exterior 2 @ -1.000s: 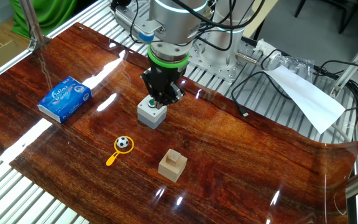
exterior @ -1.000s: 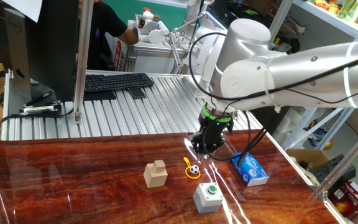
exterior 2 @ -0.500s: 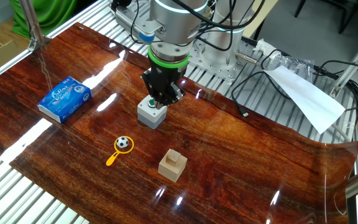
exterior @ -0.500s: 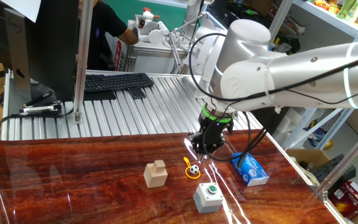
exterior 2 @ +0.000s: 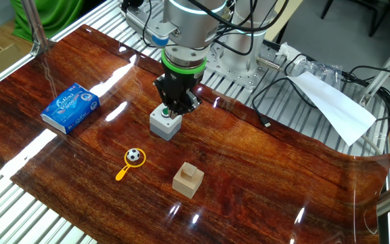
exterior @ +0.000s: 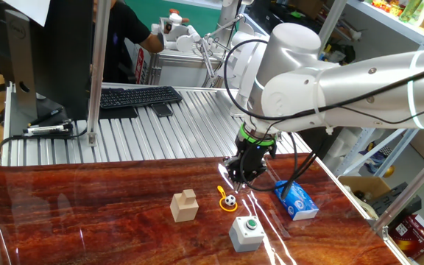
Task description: Remove the bubble ring from the ball
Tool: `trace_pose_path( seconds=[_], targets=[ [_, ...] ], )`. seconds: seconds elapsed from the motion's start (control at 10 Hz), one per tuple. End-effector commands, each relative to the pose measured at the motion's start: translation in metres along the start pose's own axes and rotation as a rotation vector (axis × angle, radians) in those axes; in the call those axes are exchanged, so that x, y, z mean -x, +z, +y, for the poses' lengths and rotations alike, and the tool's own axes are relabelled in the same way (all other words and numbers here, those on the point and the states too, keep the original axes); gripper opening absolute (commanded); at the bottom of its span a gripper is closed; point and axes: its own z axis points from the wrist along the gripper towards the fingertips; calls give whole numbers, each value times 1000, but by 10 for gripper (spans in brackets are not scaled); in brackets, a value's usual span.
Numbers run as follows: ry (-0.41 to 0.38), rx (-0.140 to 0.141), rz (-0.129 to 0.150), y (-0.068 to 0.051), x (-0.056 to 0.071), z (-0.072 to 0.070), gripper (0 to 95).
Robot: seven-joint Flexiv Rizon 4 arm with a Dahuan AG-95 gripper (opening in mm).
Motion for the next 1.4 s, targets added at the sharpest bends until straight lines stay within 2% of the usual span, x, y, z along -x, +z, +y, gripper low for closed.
trace_pose_path(
  seconds=[0.1, 0.3, 0.7, 1.0, 1.4],
  targets=[
    [-22, 5, -5, 7, 4, -9, 0],
    [-27, 8, -7, 14, 6, -14, 0],
    [-39, 17, -23, 36, 12, -22, 0],
    [-42, 26, -15, 41, 18, -23, 0],
    [-56, 36, -15, 55, 33, -32, 0]
  ],
)
